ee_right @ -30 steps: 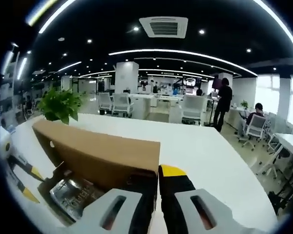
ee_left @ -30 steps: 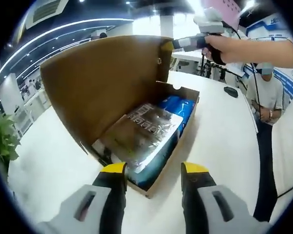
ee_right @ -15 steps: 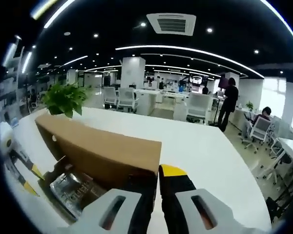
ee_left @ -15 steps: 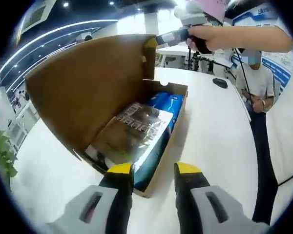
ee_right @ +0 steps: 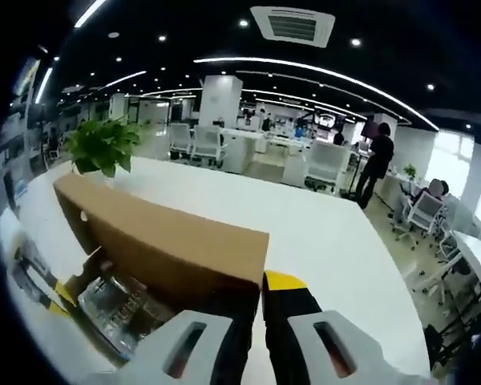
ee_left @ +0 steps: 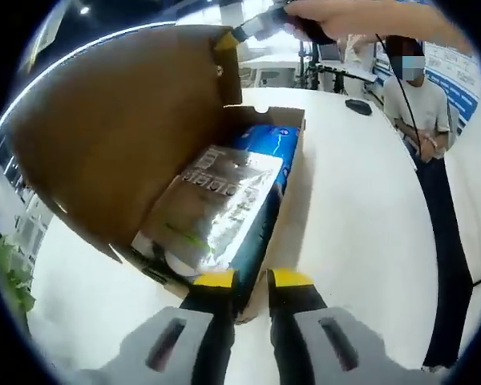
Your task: Operate the shoe box by opening the lid, removing the specified soft item, and placing it in the target area until the item is outside and the box remains undamaged.
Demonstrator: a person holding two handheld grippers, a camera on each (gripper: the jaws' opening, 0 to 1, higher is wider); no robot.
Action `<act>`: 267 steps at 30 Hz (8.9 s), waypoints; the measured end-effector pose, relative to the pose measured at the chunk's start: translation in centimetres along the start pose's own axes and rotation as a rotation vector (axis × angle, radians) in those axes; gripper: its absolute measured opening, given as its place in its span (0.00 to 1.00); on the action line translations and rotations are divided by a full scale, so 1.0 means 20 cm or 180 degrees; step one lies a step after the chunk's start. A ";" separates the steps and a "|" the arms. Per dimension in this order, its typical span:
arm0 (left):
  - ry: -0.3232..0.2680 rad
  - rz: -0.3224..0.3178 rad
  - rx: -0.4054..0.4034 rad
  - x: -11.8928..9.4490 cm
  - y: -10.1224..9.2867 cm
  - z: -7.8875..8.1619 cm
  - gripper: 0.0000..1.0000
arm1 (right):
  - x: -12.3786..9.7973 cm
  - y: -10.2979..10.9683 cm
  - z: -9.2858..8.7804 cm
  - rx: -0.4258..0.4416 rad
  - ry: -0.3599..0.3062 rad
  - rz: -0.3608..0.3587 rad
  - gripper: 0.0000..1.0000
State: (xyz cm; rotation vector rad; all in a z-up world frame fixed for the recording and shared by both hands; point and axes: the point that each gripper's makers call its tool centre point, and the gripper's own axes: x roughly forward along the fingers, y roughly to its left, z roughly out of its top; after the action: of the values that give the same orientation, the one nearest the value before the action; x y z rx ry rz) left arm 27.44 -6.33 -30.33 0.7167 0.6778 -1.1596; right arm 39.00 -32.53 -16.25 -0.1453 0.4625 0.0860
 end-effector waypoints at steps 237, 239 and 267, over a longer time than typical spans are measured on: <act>0.0190 -0.0627 0.0320 0.10 -0.06 -0.03 0.00 | -0.34 0.15 -0.23 0.1740 0.0181 0.1002 0.42; 0.0187 -0.0629 0.0322 0.10 -0.06 -0.03 0.00 | -0.36 0.16 -0.23 0.1810 0.0179 0.1061 0.41; 0.0172 -0.0585 0.0346 0.10 -0.06 -0.03 0.01 | -0.36 0.50 -0.35 0.2203 0.0815 0.1985 0.36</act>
State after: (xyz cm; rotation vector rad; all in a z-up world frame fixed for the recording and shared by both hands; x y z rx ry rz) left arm 26.75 -7.25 -32.34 0.7922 0.7420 -1.3575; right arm 28.39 -24.10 -20.41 0.6813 0.7561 0.5144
